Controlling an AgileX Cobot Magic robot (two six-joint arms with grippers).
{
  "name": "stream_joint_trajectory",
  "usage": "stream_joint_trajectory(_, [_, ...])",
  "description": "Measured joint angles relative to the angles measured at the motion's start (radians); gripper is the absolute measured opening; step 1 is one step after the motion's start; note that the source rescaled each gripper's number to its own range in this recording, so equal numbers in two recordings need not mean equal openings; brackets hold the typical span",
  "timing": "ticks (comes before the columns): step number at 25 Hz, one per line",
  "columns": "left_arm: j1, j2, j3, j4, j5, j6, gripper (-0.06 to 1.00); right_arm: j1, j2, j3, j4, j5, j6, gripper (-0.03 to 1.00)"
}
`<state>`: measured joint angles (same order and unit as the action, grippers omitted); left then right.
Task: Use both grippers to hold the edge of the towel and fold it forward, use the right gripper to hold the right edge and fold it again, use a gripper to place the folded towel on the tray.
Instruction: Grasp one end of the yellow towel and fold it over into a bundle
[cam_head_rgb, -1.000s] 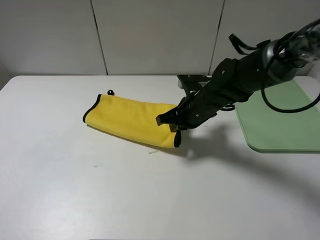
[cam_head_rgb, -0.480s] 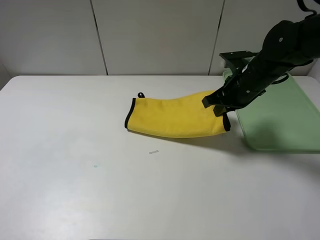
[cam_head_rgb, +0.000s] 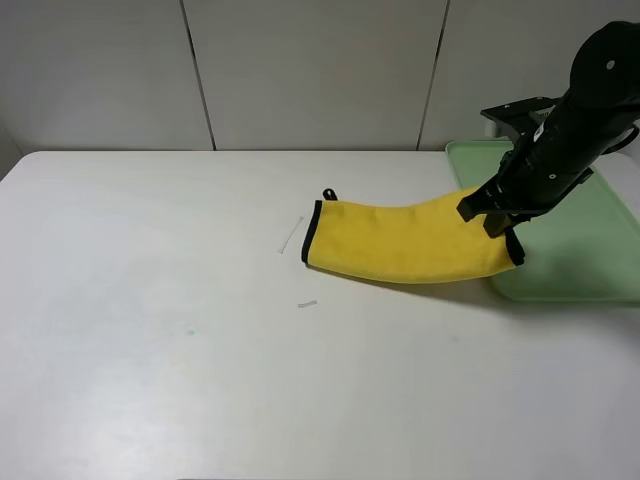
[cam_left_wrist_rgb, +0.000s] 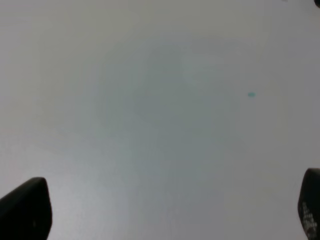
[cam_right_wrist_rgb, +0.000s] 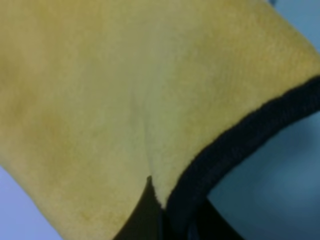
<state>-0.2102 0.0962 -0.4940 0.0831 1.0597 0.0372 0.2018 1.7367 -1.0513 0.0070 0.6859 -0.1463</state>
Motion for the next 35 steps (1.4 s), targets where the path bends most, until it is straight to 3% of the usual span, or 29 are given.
stream_joint_trajectory(6, [0.000,0.000,0.000,0.000,0.000,0.000,1.00,0.018,0.000,-0.111,-0.015,0.124,0.002,0.02])
stream_joint_trajectory(14, [0.000,0.000,0.000,0.000,0.000,0.000,1.00,0.137,0.000,-0.254,0.016,0.242,0.036,0.02])
stream_joint_trajectory(23, [0.000,0.000,0.000,0.000,0.000,0.000,1.00,0.248,0.013,-0.280,0.109,0.206,0.069,0.02])
stream_joint_trajectory(35, [0.000,0.000,0.000,0.000,0.000,0.000,1.00,0.256,0.172,-0.280,0.147,0.112,0.076,0.02])
